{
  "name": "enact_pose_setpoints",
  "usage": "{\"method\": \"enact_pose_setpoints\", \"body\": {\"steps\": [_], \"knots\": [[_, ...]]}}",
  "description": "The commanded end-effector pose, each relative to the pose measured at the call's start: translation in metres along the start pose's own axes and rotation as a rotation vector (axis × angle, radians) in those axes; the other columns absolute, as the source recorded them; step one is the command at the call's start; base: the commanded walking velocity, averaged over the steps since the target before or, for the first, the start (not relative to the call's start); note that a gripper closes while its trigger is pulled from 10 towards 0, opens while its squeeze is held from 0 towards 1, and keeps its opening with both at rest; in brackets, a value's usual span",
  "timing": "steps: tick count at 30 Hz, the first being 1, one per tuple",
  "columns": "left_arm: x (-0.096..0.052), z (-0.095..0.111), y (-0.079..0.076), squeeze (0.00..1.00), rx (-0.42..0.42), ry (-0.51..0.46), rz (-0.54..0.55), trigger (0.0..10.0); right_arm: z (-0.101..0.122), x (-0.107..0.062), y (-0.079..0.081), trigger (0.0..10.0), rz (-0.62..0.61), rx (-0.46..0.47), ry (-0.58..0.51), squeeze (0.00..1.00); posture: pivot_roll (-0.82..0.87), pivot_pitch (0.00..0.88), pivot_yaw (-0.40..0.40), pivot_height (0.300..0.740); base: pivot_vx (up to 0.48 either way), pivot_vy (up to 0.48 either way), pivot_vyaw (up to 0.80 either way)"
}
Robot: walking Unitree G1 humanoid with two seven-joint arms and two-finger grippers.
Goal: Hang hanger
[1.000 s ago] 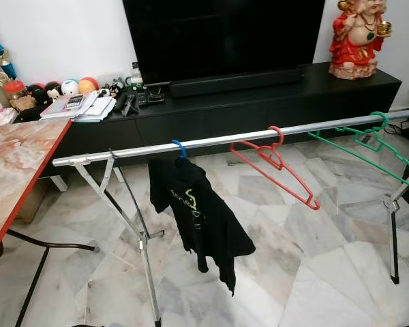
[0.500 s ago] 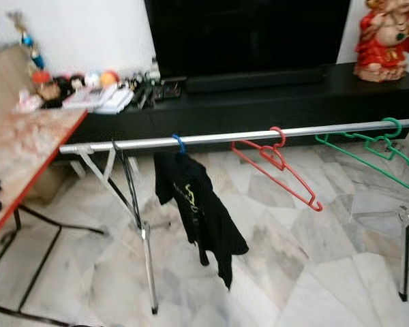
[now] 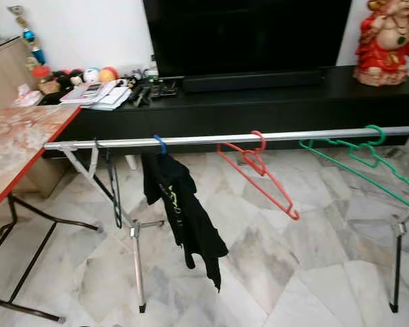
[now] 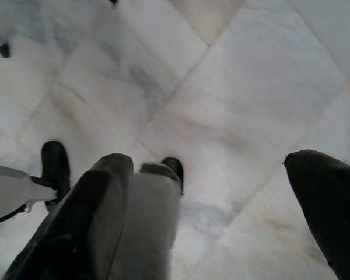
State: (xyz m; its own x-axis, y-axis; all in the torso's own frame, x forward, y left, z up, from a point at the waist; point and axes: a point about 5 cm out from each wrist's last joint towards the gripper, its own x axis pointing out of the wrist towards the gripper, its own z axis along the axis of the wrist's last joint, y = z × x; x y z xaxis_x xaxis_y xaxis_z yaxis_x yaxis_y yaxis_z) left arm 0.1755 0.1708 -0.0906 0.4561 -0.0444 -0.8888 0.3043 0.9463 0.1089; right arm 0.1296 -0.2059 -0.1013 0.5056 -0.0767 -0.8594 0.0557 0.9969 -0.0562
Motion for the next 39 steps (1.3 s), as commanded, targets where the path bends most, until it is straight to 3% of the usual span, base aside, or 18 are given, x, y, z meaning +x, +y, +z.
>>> {"method": "enact_pose_setpoints", "body": {"steps": [1, 17, 33, 39], "knots": [[-0.0009, -0.0056, 0.0047, 0.0, -0.011, 0.021, 0.014, 10.0, -0.0059, -0.001, 0.0021, 10.0, 0.002, 0.007, 0.019, 0.0, -0.06, 0.016, 0.072, 0.74, 0.0, 0.0, 0.0], [-0.0003, -0.0041, 0.001, 0.0, -0.02, 0.017, 0.017, 10.0, -0.0049, -0.0009, -0.0006, 10.0, 0.002, -0.016, 0.024, 0.0, -0.05, 0.012, 0.055, 0.74, 0.0, 0.0, 0.0], [-0.0006, -0.004, 0.0035, 0.0, 0.012, 0.013, 0.015, 10.0, -0.0081, -0.0011, 0.0018, 10.0, 0.002, -0.027, 0.044, 0.0, -0.05, 0.008, 0.067, 0.74, 0.0, 0.0, -0.77], [-0.0007, -0.0045, 0.0035, 0.0, 0.027, 0.017, 0.015, 10.0, -0.0087, -0.0012, 0.0019, 10.0, 0.003, -0.033, 0.047, 0.0, -0.06, 0.004, 0.067, 0.74, 0.0, -0.433, -0.79]]}}
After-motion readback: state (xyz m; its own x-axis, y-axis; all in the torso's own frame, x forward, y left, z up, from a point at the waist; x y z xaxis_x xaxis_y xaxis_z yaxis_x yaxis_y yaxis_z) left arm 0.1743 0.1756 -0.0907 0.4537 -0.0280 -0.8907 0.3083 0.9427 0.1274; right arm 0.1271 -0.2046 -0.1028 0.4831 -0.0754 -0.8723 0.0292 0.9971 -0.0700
